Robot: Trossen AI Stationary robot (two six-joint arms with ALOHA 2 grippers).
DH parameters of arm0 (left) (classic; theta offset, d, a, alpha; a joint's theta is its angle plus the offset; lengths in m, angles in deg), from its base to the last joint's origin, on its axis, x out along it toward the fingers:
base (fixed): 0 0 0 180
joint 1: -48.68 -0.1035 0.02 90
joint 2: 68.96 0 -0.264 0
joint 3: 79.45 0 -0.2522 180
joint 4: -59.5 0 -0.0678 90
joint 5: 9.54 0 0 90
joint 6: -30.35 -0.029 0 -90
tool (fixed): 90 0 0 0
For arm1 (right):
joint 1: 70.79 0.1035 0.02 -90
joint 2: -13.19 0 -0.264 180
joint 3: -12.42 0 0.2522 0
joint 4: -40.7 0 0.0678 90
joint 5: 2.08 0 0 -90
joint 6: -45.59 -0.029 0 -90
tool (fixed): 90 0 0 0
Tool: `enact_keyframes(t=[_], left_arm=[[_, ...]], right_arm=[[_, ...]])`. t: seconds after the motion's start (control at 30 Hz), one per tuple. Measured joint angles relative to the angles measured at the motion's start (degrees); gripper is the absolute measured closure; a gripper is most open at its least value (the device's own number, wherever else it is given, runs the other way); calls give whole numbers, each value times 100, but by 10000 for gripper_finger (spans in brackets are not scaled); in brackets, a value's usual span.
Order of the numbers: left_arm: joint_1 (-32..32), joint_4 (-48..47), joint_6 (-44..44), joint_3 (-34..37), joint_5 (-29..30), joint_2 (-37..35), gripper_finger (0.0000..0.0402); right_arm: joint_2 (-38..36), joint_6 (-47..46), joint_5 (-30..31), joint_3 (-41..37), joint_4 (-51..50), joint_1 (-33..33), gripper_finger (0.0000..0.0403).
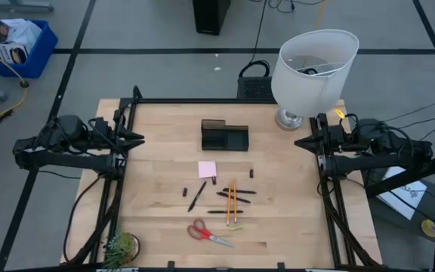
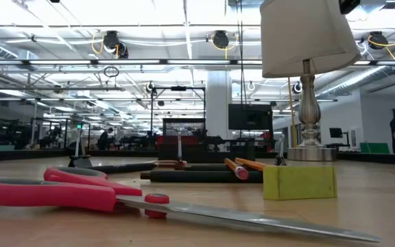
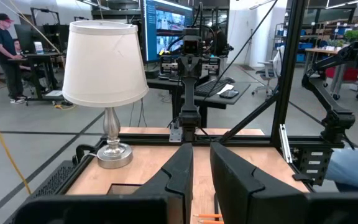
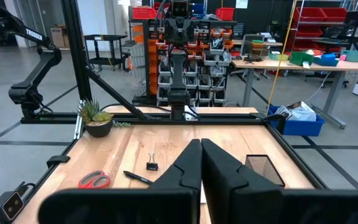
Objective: Pick and place office supplies into organizer
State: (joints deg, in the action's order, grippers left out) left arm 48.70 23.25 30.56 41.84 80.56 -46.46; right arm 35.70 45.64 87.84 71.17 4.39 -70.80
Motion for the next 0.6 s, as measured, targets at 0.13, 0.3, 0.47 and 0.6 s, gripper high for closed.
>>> enact_keyframes(t=[0.13,0.3,0.47,0.6], left_arm=[[-1,-1,0,0,-1,0,339],[1,-1,0,0,0,-1,339],[0,73,-359,0,14,0,339],[1,376,-251,1,27,-2,339]], right_arm=[[23,12,0,0,120,0,403],[142,-160,-13,0,470,2,403],[164,-1360,-228,-285,872,26,403],[226,-1290,-1182,-1264,1852,26,403]])
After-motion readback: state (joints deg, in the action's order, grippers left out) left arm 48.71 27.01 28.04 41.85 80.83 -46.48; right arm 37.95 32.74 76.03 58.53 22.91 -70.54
